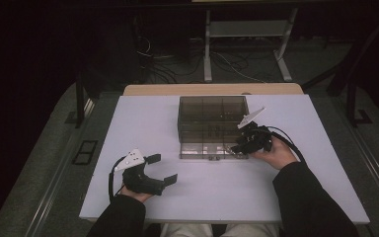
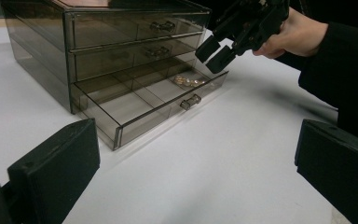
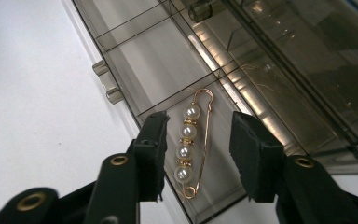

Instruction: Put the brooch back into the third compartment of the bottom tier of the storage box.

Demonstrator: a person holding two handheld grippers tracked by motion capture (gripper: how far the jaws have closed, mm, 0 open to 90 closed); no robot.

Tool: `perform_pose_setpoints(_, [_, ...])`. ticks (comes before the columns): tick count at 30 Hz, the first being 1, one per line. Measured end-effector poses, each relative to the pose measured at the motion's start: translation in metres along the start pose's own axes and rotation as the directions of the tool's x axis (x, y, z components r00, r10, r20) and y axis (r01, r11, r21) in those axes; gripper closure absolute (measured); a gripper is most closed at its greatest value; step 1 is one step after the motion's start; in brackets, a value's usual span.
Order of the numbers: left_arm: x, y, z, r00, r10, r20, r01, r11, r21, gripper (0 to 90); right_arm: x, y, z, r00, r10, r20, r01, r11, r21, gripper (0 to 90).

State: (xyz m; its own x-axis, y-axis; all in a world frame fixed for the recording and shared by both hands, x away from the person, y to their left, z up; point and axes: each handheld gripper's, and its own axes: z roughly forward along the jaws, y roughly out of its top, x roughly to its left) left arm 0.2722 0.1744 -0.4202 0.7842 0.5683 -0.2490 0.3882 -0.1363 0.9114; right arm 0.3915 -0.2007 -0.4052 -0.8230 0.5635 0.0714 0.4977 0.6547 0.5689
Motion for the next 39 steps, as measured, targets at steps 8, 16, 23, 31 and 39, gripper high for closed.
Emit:
perform_pose_setpoints(8, [0.000,0.000,0.000,1.0000,-0.001,0.002,0.001,1.0000,-0.001,0.0,0.002,-0.005,-0.010,0.9998,0.017,-0.008,-0.017,1.000,-0.012,39.8])
perform_pose_setpoints(16, [0.000,0.000,0.001,1.0000,-0.004,0.004,0.004,1.0000,-0.002,0.0,0.002,-0.014,-0.027,0.9984,0.056,-0.011,-0.057,0.997,-0.055,16.9])
perform_pose_setpoints(23, [0.000,0.000,0.001,1.0000,-0.004,0.006,0.004,1.0000,-0.002,0.0,0.003,-0.024,-0.040,0.9932,0.115,-0.019,-0.116,0.988,-0.103,0.2])
perform_pose_setpoints(31, [0.000,0.000,0.001,1.0000,-0.007,0.004,0.007,1.0000,-0.005,0.0,0.006,-0.036,-0.056,0.9889,0.147,-0.020,-0.148,0.978,-0.145,0.1])
perform_pose_setpoints(39, [0.000,0.000,0.001,0.9999,-0.011,0.001,0.011,0.9999,-0.004,0.0,0.013,-0.053,-0.069,0.9844,0.175,-0.015,-0.175,0.968,-0.178,0.2])
